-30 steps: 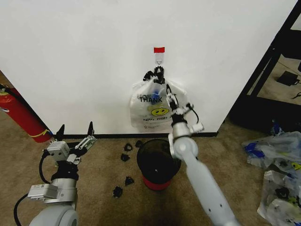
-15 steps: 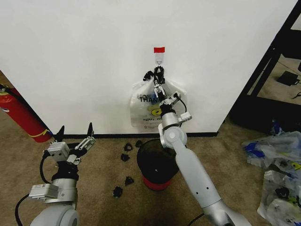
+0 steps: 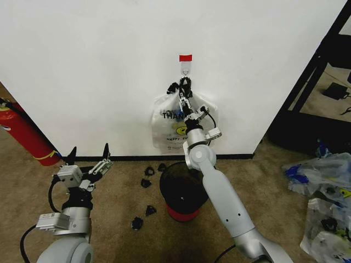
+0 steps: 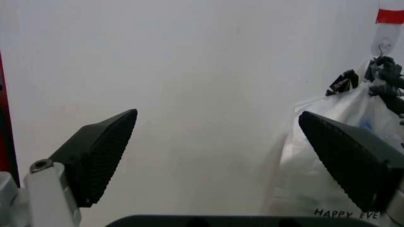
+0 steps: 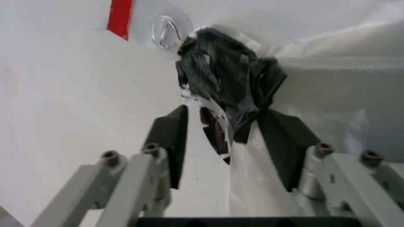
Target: Pick up the garbage bag from the wall and place it over the trash bin.
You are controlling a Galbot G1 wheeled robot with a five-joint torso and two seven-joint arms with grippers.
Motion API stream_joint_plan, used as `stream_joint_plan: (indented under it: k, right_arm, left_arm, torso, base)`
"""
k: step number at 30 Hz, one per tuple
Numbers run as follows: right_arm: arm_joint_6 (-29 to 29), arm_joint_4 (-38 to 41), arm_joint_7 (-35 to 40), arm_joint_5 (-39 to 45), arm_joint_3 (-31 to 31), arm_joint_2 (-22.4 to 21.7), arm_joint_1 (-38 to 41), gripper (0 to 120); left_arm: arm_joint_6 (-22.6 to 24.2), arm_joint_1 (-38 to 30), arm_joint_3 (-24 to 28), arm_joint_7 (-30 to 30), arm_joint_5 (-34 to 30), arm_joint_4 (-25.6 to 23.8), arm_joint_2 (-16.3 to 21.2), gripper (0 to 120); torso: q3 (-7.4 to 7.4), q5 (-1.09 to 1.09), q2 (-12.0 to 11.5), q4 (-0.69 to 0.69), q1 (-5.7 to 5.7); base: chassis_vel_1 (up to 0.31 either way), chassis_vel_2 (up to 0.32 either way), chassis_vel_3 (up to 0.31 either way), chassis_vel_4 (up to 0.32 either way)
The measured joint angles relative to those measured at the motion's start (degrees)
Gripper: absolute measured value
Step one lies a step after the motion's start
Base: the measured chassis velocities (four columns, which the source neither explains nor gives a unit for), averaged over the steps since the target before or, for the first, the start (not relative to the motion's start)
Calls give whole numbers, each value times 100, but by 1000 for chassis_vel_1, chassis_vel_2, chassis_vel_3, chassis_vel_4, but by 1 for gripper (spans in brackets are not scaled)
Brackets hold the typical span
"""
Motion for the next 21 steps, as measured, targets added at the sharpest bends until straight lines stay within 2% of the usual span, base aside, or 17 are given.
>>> stream_joint_plan:
  k: [4,9,10,13,21]
  right_arm:
    - [36,-1,23,-32,23,-3,25,30]
    - [33,-2,29,-49,46,-51,28,11]
    - [33,-2,29,-49,46,-51,28,11]
    - [30,13,20,-80,56,-74,2,0]
    - [29,175,17,-189,53,-167,-160,0]
  left_arm:
    - [-4,-19,13,1,2,39,5,100]
    - [-25,-48,63,12,27,103,-15,100]
    - [-25,-48,63,12,27,103,-15,100]
    - [-34,-51,74,16,39,124,-22,100]
    - [-53,-25,79,23,63,87,-60,100]
  torso:
    - [0,0,0,0,0]
    - [0,0,0,0,0]
    - [0,0,0,0,0]
    - [0,0,0,0,0]
    - [0,0,0,0,0]
  base:
    - [0,0,0,0]
    - [0,0,0,0]
    - [0,0,0,0]
    - [0,0,0,0]
    - [0,0,0,0]
